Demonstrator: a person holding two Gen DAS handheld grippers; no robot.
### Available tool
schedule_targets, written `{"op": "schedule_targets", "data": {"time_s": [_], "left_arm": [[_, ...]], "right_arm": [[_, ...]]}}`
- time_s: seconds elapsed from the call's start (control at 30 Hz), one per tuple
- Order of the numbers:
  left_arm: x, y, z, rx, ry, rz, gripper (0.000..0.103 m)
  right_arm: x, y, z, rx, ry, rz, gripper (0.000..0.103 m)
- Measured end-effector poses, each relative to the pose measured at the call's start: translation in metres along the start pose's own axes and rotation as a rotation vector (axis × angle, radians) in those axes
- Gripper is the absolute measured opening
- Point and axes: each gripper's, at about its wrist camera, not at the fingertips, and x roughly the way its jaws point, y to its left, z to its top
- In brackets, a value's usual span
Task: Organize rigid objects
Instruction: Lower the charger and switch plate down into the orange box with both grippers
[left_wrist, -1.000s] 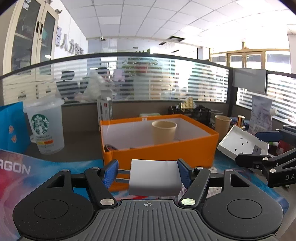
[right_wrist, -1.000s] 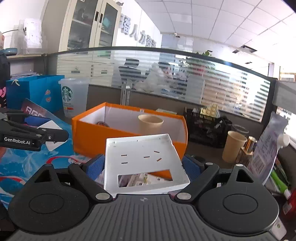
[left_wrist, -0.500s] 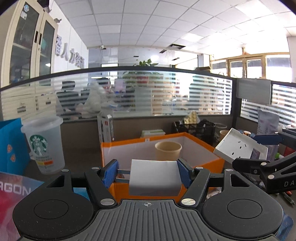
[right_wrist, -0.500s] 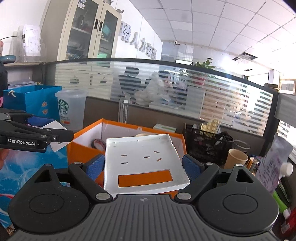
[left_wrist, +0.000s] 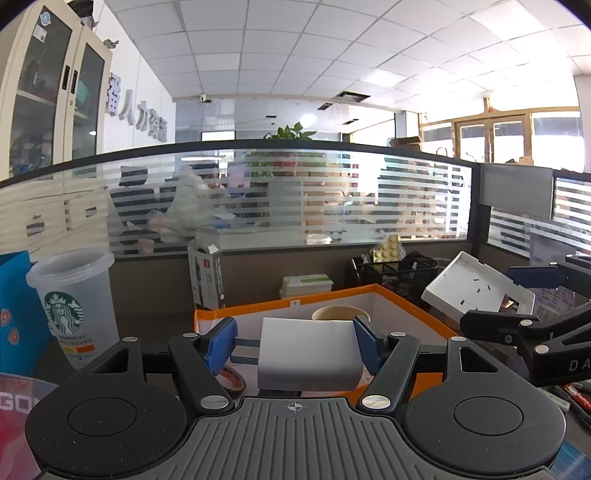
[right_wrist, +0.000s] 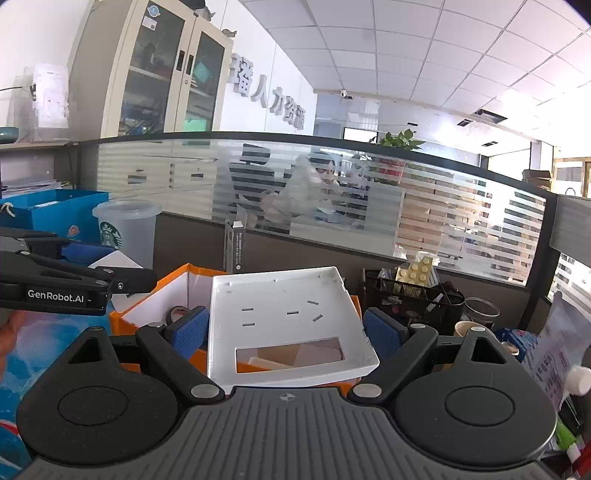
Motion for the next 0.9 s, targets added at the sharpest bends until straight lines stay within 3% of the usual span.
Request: {"op": "schedule_targets", "data": {"time_s": [0.43, 0.9], "left_arm": [[0.035, 0.002, 0.005, -0.01, 0.041, 0.015, 0.068], [0.077, 0.007, 0.0, -0.032, 0.094, 0.019, 0.068]], "right_arm": [[0.042, -0.018, 0.01, 0.022, 0.03, -0.019, 0.089], [0.092, -0.035, -0.002, 0.066, 0.094, -0.017, 0.089]]}}
